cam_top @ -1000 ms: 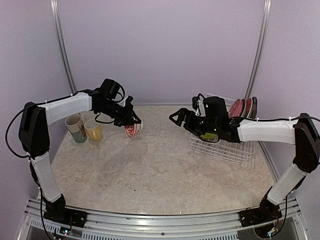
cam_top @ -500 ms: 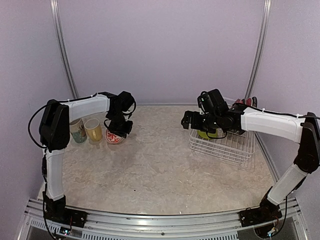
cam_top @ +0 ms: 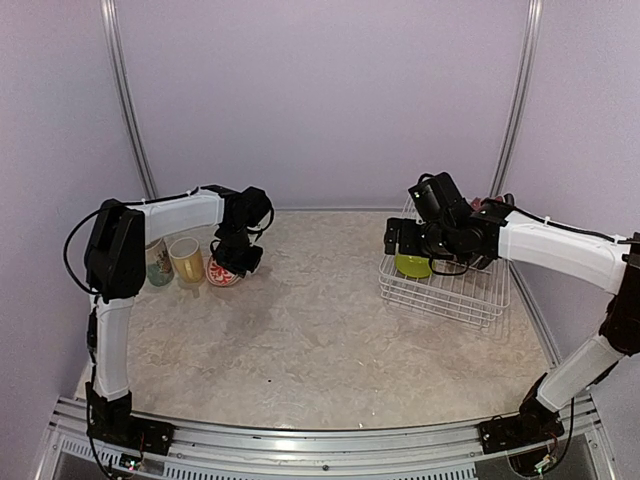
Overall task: Unload the mixed dishes from the dish rack
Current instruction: Place the bowl at the center of the board.
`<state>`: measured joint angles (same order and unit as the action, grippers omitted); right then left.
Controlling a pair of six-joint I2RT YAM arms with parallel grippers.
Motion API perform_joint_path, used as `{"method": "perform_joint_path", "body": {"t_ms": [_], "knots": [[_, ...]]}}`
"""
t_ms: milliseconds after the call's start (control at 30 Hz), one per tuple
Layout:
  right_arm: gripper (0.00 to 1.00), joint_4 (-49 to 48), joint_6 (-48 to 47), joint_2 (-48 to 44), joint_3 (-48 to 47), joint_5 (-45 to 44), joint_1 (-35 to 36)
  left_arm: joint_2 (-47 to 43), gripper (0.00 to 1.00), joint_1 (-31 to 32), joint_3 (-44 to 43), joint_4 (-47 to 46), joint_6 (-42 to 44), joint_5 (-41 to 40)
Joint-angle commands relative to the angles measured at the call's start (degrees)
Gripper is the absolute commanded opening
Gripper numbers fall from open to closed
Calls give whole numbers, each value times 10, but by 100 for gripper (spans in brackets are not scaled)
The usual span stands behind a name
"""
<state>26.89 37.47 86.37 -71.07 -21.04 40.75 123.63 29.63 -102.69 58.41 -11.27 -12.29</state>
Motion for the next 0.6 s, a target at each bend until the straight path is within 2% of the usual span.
{"method": "perform_joint_path", "body": {"t_ms": [0, 233, 433, 567], "knots": [[100, 15, -8, -18, 8, -11, 3, 16, 9, -1, -22, 10, 10, -15], [100, 11, -18, -27, 18, -5, 2, 18, 11, 0, -26, 12, 8, -15], [100, 18, -29, -30, 33, -32, 1, 1, 27, -1, -23, 11, -1, -12], [100, 14, -39, -18, 41, -21, -29, -20, 38, 0, -22, 9, -8, 5]]}}
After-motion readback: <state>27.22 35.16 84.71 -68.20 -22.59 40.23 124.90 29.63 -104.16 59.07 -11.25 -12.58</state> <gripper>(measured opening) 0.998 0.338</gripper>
